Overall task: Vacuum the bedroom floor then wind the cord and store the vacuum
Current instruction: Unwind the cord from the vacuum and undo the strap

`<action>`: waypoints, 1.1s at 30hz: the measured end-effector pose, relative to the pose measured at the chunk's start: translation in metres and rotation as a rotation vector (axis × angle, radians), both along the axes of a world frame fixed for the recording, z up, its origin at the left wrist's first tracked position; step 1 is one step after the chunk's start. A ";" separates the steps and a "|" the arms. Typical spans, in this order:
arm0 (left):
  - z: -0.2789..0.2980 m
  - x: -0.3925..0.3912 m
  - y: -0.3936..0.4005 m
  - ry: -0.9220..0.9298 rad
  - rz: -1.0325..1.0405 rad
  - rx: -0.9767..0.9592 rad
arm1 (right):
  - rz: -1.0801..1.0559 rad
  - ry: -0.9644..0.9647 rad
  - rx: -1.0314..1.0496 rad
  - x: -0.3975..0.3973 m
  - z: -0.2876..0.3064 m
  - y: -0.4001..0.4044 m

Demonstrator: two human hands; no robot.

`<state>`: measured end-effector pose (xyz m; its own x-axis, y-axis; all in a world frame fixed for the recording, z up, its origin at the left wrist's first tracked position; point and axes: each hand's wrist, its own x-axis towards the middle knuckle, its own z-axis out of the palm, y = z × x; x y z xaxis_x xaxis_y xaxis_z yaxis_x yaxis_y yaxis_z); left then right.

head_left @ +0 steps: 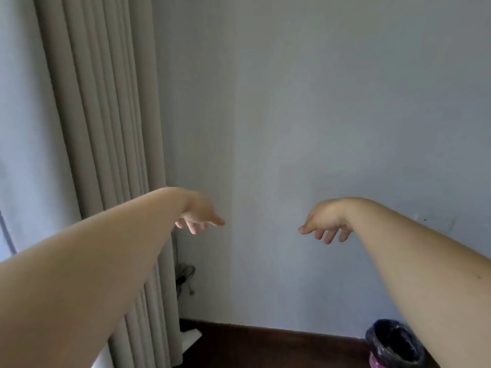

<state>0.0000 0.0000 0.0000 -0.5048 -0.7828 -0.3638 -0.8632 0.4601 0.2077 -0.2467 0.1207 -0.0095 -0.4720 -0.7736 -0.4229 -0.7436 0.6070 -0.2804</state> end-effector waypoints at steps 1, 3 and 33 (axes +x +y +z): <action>-0.007 -0.001 -0.003 -0.012 -0.002 -0.016 | 0.018 0.013 0.005 -0.001 -0.007 -0.005; -0.022 -0.003 -0.010 -0.030 -0.003 -0.027 | 0.062 0.049 0.026 -0.003 -0.019 -0.015; -0.186 -0.041 -0.340 0.301 0.406 -0.037 | 0.704 0.068 -0.134 0.029 -0.129 -0.467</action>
<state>-0.0405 -0.3397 -0.1862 -0.2356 -0.9472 -0.2176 -0.8784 0.1118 0.4646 -0.2172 -0.3462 -0.1384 0.1364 -0.9472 -0.2903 -0.9643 -0.0598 -0.2581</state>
